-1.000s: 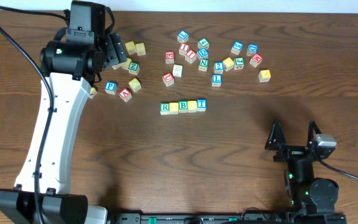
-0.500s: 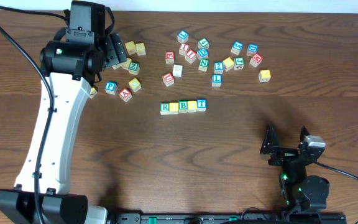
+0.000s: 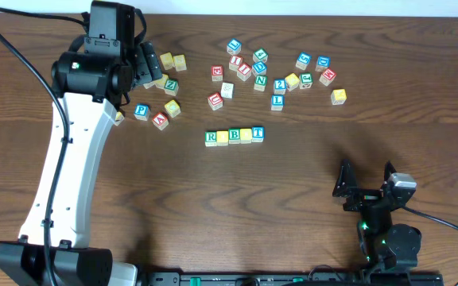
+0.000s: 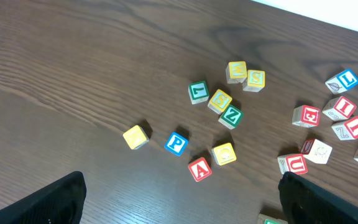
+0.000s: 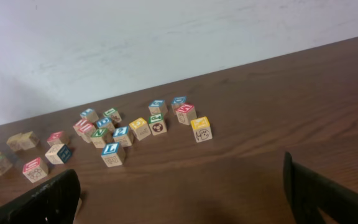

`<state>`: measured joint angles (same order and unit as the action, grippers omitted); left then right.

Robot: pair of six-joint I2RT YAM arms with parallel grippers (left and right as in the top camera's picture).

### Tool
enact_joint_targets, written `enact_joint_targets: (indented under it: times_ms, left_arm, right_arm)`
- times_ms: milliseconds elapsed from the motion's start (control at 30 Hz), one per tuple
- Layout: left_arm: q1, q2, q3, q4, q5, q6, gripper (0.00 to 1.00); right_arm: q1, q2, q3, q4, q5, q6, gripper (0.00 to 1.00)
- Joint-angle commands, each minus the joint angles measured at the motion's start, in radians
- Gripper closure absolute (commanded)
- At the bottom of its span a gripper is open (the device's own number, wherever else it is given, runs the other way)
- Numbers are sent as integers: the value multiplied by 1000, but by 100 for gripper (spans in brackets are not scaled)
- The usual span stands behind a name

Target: Spell out ROBOT

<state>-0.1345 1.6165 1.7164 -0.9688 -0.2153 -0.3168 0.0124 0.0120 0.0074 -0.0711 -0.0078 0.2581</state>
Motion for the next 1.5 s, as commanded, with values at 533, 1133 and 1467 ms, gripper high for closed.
enact_joint_targets:
  times_ms: [533,1133,1467]
  left_arm:
    - [10,-18,1,-46,-18,17,2]
    - [64,-616,-745,512,16,43,2]
    - [158,-1029,-1273,908,235,252,2]
  right_arm:
    - [-4,-6,-2,-4,-6,-5,1]
    - [-4,-6,-2,-3,-6,-5,1]
    - [-4,-6,-2,-4,-6,-5,1]
